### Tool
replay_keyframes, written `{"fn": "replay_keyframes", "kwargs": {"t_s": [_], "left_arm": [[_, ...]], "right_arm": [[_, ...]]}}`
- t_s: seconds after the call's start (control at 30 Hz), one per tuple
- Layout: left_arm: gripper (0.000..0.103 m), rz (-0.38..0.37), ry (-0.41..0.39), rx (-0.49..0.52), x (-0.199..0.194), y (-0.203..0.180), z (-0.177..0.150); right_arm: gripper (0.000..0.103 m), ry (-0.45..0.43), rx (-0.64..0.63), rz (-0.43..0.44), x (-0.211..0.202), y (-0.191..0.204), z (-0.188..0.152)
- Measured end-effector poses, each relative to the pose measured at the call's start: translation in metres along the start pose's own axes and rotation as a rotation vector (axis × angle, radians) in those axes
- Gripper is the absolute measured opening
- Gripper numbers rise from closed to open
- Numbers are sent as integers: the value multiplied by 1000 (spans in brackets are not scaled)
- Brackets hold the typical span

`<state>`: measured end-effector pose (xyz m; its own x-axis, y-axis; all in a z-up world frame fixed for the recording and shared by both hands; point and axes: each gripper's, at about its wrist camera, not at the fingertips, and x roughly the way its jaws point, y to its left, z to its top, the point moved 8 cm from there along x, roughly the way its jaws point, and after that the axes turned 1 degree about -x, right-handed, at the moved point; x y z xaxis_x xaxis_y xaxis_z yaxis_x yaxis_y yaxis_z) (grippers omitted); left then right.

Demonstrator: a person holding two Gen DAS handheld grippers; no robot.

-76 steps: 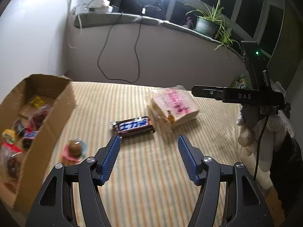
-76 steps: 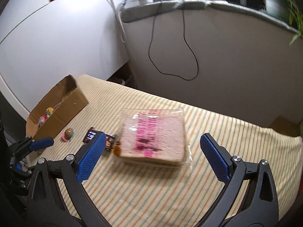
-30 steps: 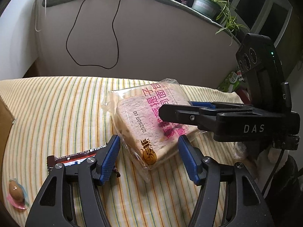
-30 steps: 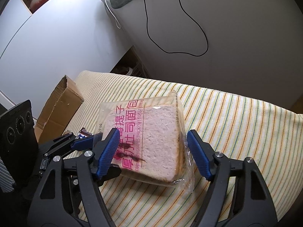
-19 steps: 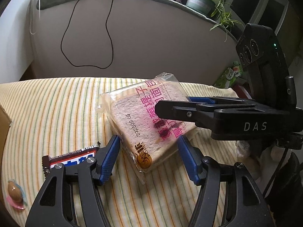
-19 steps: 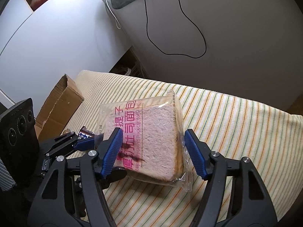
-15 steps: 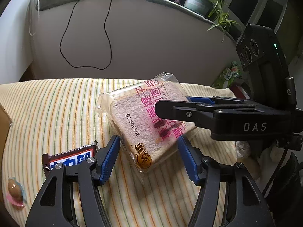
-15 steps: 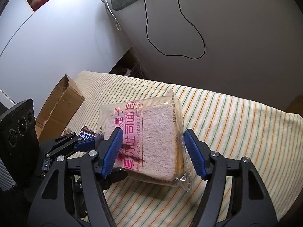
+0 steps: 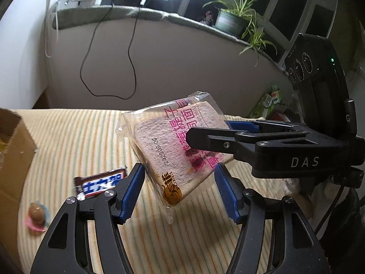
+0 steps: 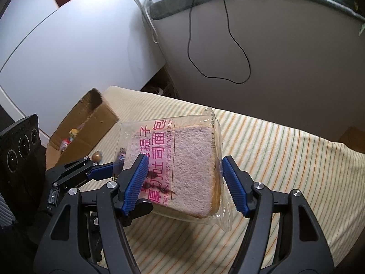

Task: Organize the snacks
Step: 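Lift the bread loaf and carry it into the box with the right tool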

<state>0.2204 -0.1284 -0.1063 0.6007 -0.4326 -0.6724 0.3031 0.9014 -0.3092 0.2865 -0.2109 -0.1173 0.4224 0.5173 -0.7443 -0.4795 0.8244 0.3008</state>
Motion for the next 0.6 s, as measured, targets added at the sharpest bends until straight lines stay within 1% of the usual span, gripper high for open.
{"fn": "replay_keyframes", "kwargs": {"t_s": [0.13,0.3,0.6], "left_arm": [[63,28,-40,5,-23,6,-1],[63,79,-92,-5,-53,21,-5],[63,158,-160,-44,-102,60,-9]], "right_arm": [[70,-15,-25,7,-6,22,4],[70,-26,-74,29,-7,59,10],[70,-33,-150,86,7,127,21]]}}
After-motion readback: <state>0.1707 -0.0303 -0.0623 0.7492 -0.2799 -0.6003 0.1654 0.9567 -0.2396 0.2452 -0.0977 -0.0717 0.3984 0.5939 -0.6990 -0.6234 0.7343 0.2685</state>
